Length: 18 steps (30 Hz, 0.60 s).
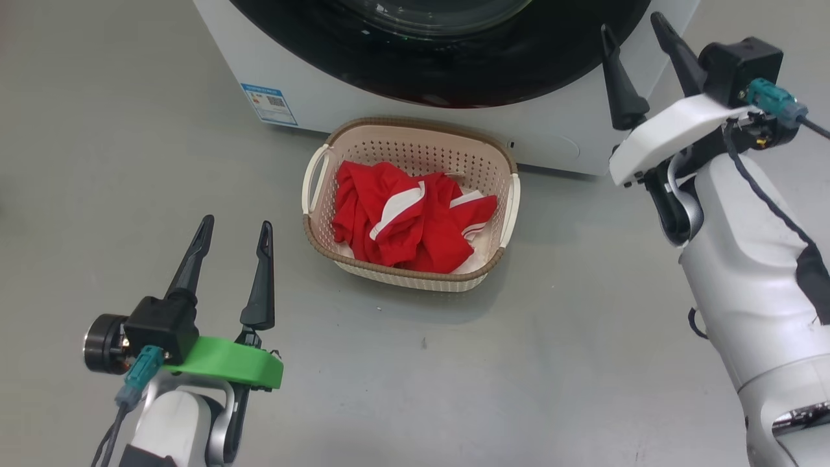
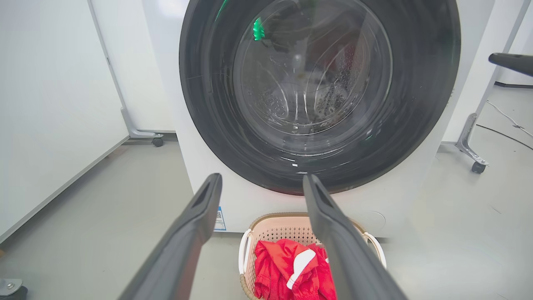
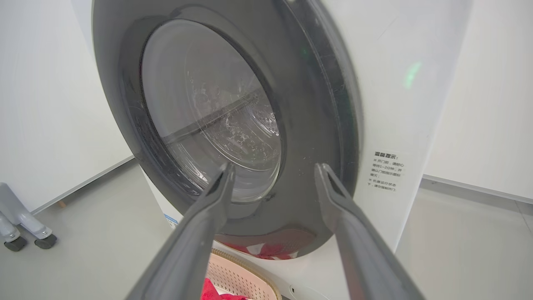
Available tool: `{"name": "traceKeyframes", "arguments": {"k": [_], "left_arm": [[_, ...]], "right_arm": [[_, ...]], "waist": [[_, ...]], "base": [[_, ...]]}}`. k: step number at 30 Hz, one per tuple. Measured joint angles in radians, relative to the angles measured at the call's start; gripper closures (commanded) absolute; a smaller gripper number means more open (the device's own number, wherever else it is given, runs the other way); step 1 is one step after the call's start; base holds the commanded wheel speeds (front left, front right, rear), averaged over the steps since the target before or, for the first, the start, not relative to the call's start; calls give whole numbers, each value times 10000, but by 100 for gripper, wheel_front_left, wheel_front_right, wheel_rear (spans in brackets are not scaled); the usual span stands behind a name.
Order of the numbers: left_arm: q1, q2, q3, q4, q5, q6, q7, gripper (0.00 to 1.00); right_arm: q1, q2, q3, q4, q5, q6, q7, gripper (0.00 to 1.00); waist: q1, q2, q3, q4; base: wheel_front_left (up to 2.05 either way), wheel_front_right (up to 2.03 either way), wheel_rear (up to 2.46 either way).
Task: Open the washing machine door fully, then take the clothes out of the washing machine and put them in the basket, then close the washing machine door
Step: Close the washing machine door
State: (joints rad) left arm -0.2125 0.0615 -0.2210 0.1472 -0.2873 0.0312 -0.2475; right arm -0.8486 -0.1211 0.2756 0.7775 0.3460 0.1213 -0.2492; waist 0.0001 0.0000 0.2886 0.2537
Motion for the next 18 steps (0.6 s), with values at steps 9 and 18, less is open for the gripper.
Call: {"name": "traceKeyframes", "arguments": {"k": [9, 18], "left_arm": [[399, 201, 90, 81, 0, 6, 2, 0], [931, 268, 182, 169, -4, 77, 104, 0]], "right_arm": [[1813, 173, -355, -1011, 73, -15, -31, 0], [3787, 328, -715, -2090, 123, -288, -33, 0]], "waist": [[0, 0, -551, -450], [-1, 0, -1205, -1038]], "base": [[0, 0, 0], [0, 0, 0]]}}
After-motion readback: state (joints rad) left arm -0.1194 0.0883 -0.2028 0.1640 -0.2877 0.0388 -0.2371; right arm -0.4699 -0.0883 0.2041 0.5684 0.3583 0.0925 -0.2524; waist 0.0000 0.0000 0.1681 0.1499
